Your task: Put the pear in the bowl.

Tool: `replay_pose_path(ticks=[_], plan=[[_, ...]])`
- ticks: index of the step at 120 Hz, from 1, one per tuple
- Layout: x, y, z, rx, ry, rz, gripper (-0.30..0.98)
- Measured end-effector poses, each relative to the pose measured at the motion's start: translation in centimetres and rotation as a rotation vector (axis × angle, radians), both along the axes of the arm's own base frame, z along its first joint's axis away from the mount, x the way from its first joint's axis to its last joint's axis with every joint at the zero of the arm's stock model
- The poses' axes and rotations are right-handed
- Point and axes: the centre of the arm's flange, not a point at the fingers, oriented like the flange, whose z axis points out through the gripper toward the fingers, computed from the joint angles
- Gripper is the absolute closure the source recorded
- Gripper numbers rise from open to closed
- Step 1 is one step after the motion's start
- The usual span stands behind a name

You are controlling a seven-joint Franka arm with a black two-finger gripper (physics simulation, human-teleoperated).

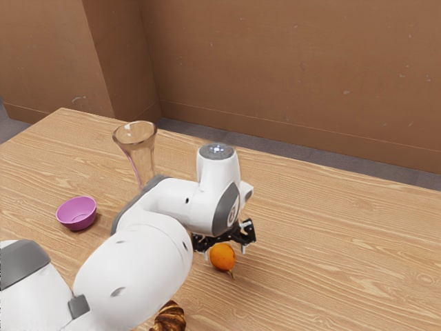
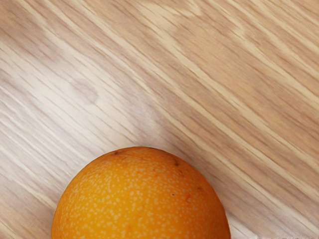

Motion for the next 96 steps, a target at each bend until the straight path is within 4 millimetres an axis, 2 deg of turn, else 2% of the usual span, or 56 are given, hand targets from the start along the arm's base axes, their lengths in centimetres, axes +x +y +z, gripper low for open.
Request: replay_pose_path(ticks=[41, 72, 96], plan=[[0.4, 0.7, -2.3, -0.004, 0.007, -0.068, 0.02], [0.4, 0.7, -2.4, -0.003, 0.005, -0.107, 0.27], [0.7, 0.7, -2.1, 0.001, 0.001, -0.126, 0.36]])
